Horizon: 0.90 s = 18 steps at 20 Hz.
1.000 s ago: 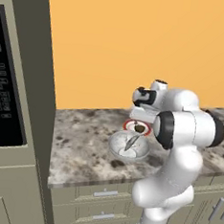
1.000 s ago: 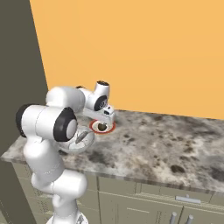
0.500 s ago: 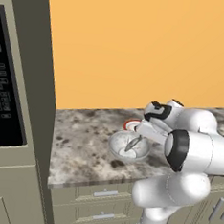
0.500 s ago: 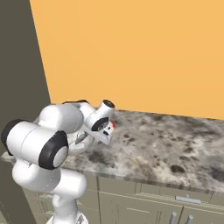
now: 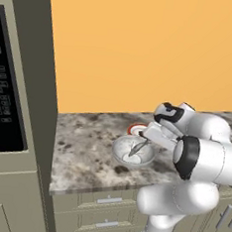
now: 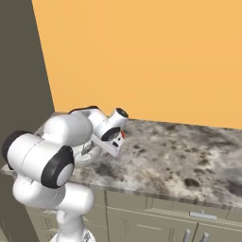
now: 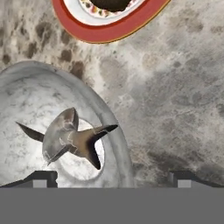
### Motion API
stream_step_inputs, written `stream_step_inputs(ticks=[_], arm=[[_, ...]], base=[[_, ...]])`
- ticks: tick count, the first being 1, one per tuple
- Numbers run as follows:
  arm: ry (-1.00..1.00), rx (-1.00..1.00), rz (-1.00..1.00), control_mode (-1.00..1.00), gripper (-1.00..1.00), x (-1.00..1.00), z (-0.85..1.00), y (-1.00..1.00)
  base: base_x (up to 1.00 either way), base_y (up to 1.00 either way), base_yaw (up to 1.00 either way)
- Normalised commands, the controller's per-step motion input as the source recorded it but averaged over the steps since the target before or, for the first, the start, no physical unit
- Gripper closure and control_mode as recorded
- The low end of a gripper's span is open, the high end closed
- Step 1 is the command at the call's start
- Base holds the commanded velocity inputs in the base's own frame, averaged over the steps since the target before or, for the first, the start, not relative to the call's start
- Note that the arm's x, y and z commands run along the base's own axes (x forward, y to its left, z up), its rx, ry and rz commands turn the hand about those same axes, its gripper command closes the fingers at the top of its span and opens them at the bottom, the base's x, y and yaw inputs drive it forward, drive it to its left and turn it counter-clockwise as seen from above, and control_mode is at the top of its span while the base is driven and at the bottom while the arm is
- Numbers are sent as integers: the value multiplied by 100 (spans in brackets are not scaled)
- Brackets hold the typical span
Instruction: Remove the kiwi from the bowl and place it on the small plate. Then place the bowl with only the fish in the microwave, close the door, and press the start button to microwave the fish.
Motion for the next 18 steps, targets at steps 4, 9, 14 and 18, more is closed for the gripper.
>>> stream_step_inputs(ticks=[4,9,14,18], arm=[[5,0,1,-100,-100,-33,-29,36],[4,0,3,-100,-100,1,-63,12],[1,0,7,-100,100,-6,-23,1],[0,0,0,-100,100,-32,1,0]], base=[[0,0,0],[0,0,0],[0,0,0],[0,0,0]])
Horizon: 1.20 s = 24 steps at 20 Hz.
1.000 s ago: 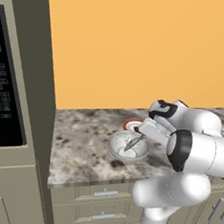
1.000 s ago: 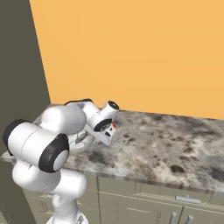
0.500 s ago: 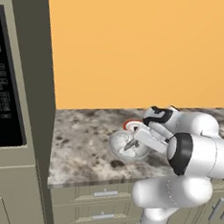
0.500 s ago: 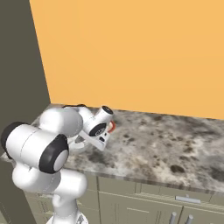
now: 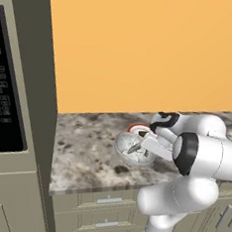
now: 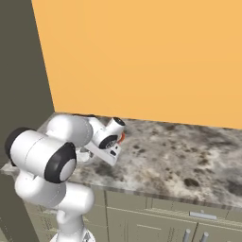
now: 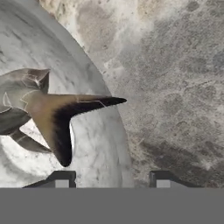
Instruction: Remove the kiwi from the bowl and place it on the small plate. Then place the bowl with only the fish in the microwave, close the door, and press the start button to microwave the fish.
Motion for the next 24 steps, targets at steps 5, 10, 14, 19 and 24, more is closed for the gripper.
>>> stream_step_inputs(ticks=[5,10,14,19,24], arm=[[-9,1,0,-100,100,-39,7,0],[-8,0,-2,-100,100,-27,90,0],[-1,0,-3,-100,100,-28,97,0],[-1,1,-4,-100,100,-67,84,0],[-1,3,-8,-100,100,-75,79,-6]], base=[[0,0,0],[0,0,0],[0,0,0],[0,0,0],[0,0,0]])
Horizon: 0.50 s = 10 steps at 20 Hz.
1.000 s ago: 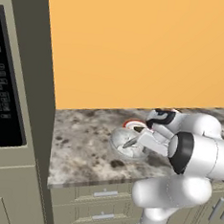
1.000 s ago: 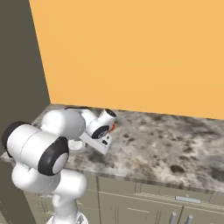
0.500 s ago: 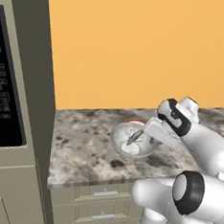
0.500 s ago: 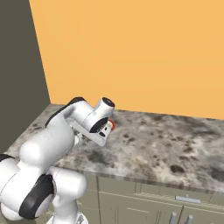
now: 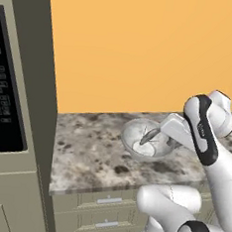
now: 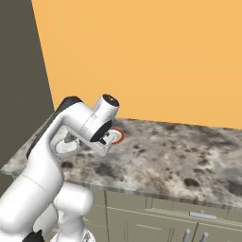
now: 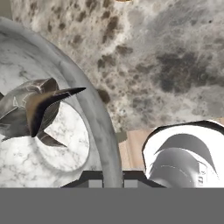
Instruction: Remove the kiwi from the bowl and place it on the small plate. Then place the bowl with only the fish in the microwave, close the door, and press the start button to microwave the fish.
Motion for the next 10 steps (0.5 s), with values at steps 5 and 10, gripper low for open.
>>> stream_step_inputs(ticks=[5,10], arm=[[-1,0,-2,-100,100,-54,0,0],[0,0,0,100,100,0,0,0]], base=[[0,0,0],[-100,7,0]])
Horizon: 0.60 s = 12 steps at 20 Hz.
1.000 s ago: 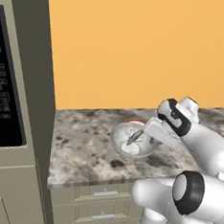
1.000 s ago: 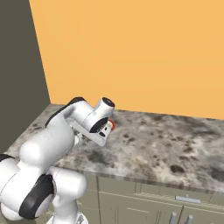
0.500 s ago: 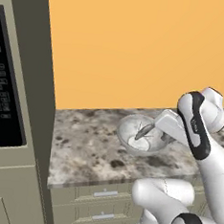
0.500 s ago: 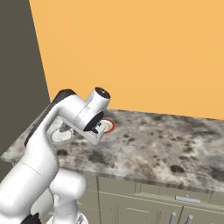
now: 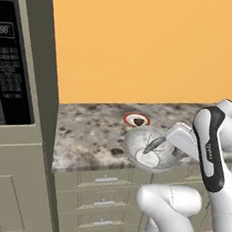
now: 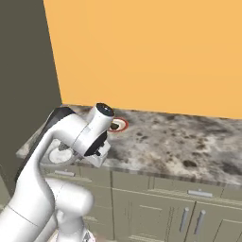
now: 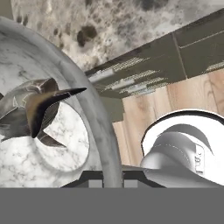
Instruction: Remove the kiwi from the bowl and place it on the small plate. Then place the bowl with only the fish in the microwave, close the door, and press the start button to microwave the fish.
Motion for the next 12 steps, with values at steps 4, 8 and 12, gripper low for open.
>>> stream_step_inputs(ticks=[4,8,12], arm=[[0,0,0,100,100,0,0,0],[0,0,0,100,100,0,0,0],[0,0,0,100,100,0,0,0]], base=[[-100,59,3],[-83,100,0],[-52,100,0]])
